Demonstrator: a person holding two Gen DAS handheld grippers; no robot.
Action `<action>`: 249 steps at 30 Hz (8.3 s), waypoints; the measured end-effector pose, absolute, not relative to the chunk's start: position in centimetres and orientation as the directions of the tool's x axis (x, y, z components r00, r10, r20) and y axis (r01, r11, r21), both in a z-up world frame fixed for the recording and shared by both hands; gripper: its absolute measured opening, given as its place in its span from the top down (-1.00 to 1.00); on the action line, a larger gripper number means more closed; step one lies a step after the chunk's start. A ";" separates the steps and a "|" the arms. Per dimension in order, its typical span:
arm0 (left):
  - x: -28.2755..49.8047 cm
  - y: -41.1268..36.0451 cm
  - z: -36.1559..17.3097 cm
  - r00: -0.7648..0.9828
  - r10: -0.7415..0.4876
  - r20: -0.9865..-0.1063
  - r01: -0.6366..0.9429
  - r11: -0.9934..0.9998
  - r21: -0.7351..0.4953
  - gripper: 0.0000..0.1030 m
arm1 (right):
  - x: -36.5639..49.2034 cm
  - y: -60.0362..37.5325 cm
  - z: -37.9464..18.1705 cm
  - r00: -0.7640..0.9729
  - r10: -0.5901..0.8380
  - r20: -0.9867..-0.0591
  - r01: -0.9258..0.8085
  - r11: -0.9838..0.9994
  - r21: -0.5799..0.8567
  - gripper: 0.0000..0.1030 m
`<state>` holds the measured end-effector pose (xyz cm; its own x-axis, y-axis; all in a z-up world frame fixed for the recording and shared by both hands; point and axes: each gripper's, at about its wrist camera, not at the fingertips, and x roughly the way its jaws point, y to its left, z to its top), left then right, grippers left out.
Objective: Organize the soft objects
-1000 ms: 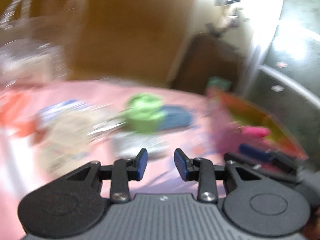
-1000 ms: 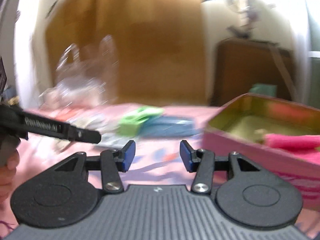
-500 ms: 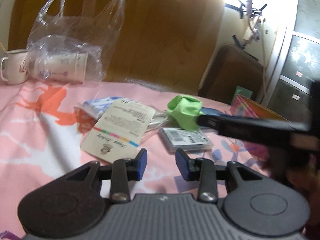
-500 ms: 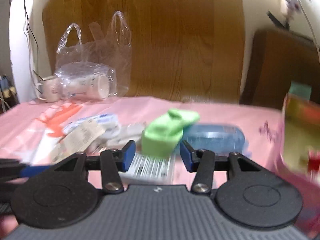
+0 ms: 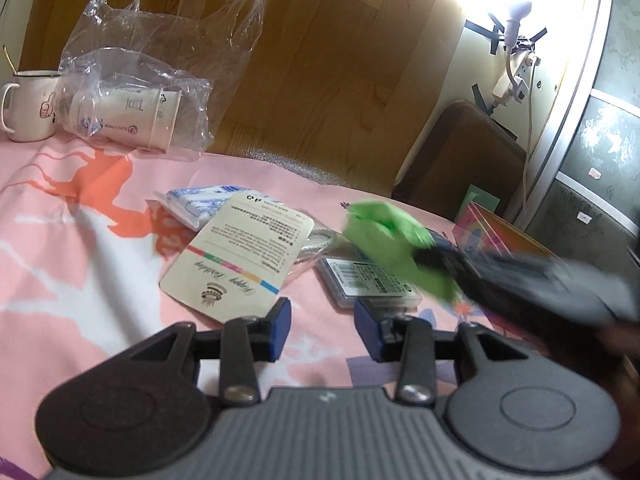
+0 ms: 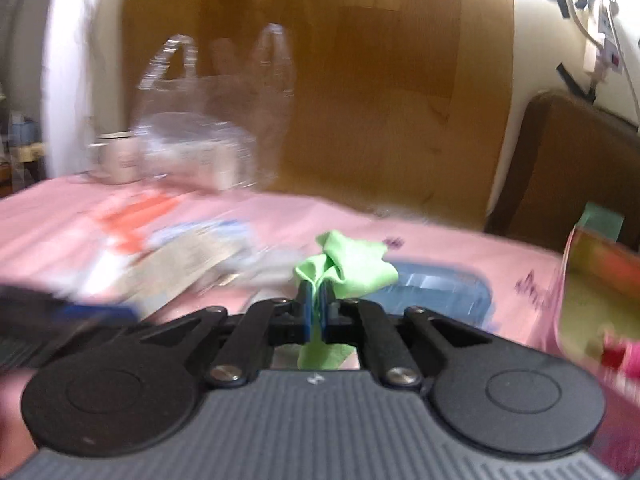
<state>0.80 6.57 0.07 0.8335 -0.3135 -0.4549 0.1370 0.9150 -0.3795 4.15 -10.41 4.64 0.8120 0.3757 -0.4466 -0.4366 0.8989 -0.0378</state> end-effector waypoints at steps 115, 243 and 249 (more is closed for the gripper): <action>3.0 1.6 0.3 0.806 -0.406 -0.431 0.270 0.900 -0.343 0.17 | 4.1 -17.3 2.4 0.814 0.157 -0.560 -0.287 0.946 -0.152 -0.53; 10.1 -23.9 7.1 0.462 -0.724 -0.512 0.575 0.684 -0.450 0.47 | -1.5 -33.9 4.0 0.956 0.042 -0.289 0.009 0.985 0.172 -0.15; 11.3 -26.7 5.3 0.446 -0.703 -0.554 0.570 0.701 -0.430 0.44 | -0.2 -35.0 2.8 0.942 -0.035 -0.335 0.080 0.989 0.122 -0.17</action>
